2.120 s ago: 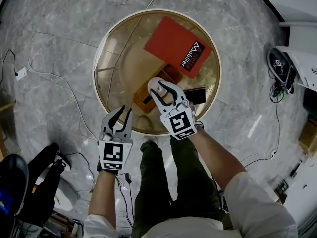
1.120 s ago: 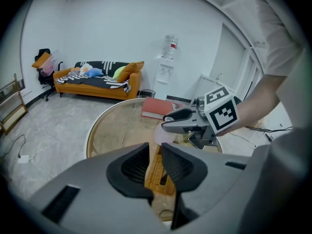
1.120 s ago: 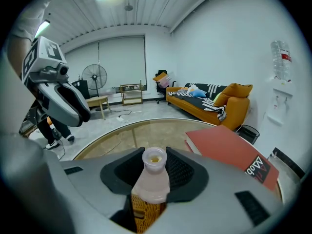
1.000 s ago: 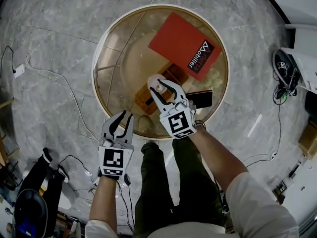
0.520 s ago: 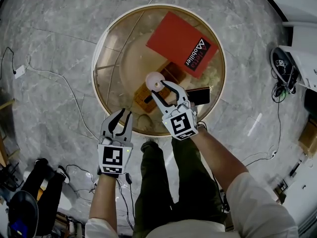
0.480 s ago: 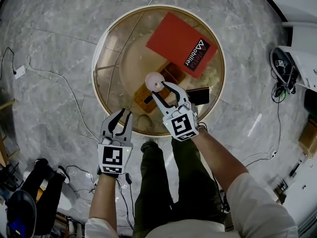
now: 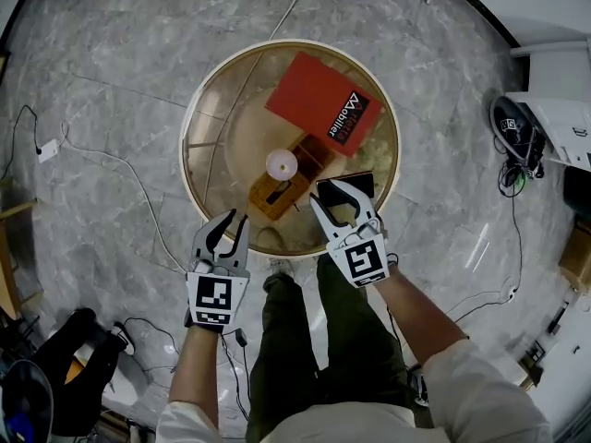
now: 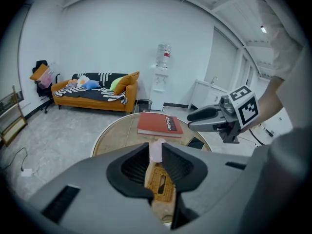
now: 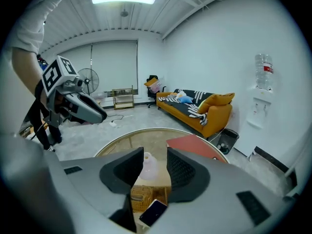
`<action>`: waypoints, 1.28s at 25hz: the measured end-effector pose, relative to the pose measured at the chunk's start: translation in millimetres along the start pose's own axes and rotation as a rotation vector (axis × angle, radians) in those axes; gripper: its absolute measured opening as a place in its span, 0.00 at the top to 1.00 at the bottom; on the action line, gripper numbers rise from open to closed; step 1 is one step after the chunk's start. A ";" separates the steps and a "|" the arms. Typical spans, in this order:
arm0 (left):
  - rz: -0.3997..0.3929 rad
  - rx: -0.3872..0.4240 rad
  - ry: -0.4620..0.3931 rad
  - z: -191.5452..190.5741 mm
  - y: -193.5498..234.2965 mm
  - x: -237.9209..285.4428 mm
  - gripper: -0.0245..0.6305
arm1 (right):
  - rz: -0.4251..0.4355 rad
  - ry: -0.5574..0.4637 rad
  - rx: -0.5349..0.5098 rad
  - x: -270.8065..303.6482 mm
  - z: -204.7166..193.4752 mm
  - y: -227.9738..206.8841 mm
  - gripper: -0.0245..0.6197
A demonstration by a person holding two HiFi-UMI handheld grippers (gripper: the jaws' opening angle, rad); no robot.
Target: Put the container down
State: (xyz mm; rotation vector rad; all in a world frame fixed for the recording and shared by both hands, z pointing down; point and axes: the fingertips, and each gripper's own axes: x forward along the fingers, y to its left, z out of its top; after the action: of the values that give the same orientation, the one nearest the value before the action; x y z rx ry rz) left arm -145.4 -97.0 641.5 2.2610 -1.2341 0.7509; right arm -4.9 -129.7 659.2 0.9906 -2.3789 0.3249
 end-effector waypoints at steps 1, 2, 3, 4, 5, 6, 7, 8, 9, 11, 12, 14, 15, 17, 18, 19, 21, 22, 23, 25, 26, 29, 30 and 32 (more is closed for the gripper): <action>0.000 0.005 -0.005 6.1 -2.1 -4.7 0.83 | -0.010 -0.004 -0.005 -10.0 4.5 -3.3 0.71; -0.001 0.010 -0.011 12.2 -4.0 -10.0 0.83 | -0.020 -0.010 -0.013 -20.1 9.0 -6.4 0.73; 0.001 0.014 -0.017 18.3 -5.5 -15.7 0.84 | -0.029 -0.019 -0.025 -30.0 13.8 -9.4 0.73; 0.003 0.016 -0.024 24.5 -6.7 -21.9 0.84 | -0.038 -0.027 -0.036 -40.0 18.7 -12.5 0.74; 0.007 0.017 -0.033 30.3 -7.7 -28.6 0.84 | -0.049 -0.030 -0.044 -50.3 23.3 -15.2 0.76; 0.012 0.017 -0.041 35.7 -8.7 -35.7 0.85 | -0.061 -0.030 -0.049 -61.0 27.6 -17.5 0.78; 0.018 0.017 -0.049 41.0 -9.6 -42.9 0.86 | -0.073 -0.030 -0.051 -71.7 31.8 -19.8 0.81; 0.024 0.016 -0.057 45.9 -10.9 -49.9 0.86 | -0.084 -0.030 -0.051 -82.5 35.6 -22.2 0.84; 0.030 0.014 -0.063 50.3 -12.9 -56.7 0.87 | -0.095 -0.030 -0.048 -93.3 38.9 -24.6 0.85; 0.039 0.014 -0.073 58.2 -17.9 -69.2 0.89 | -0.115 -0.032 -0.041 -114.3 44.3 -29.6 0.88; 0.044 0.017 -0.077 62.1 -20.4 -75.0 0.90 | -0.125 -0.033 -0.040 -124.3 46.8 -32.1 0.90; 0.055 0.022 -0.086 68.9 -25.0 -86.5 0.91 | -0.146 -0.023 -0.034 -143.7 50.8 -35.2 0.92; 0.061 0.025 -0.090 71.6 -27.1 -92.2 0.93 | -0.156 -0.009 -0.021 -153.5 52.2 -35.7 0.92; 0.069 0.030 -0.095 76.1 -31.4 -102.5 0.94 | -0.175 0.005 -0.001 -172.0 55.3 -36.9 0.92; 0.073 0.032 -0.098 78.3 -33.5 -107.1 0.95 | -0.184 -0.009 -0.008 -180.2 57.4 -38.5 0.93; 0.076 0.033 -0.101 80.6 -35.6 -111.5 0.95 | -0.193 -0.022 -0.014 -187.7 59.4 -40.2 0.93; 0.077 0.030 -0.107 85.2 -40.6 -120.3 0.95 | -0.209 -0.027 -0.009 -202.8 61.9 -41.4 0.93; 0.075 0.030 -0.110 87.9 -43.7 -124.8 0.95 | -0.216 -0.025 -0.003 -210.5 63.0 -41.4 0.93; 0.072 0.032 -0.113 90.7 -46.8 -129.1 0.95 | -0.223 -0.022 0.004 -217.8 64.4 -41.4 0.93; 0.063 0.047 -0.117 96.4 -52.3 -136.5 0.95 | -0.238 -0.021 0.014 -229.5 69.0 -41.3 0.93; 0.058 0.056 -0.120 98.9 -54.9 -139.8 0.95 | -0.247 -0.021 0.017 -234.4 72.3 -41.2 0.93; 0.048 0.068 -0.128 105.3 -61.5 -149.4 0.95 | -0.267 -0.023 0.029 -248.1 80.9 -40.3 0.93; 0.046 0.067 -0.130 106.3 -63.6 -153.3 0.95 | -0.271 -0.024 0.033 -252.7 82.1 -38.9 0.93; 0.044 0.065 -0.123 105.4 -67.0 -161.2 0.95 | -0.282 -0.026 0.039 -261.6 85.4 -36.7 0.93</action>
State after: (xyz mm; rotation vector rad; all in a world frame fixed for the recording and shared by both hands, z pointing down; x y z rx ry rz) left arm -134.7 -30.3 449.1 2.3706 -1.3373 0.6850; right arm 141.5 -37.8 442.0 1.3356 -2.2234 0.2535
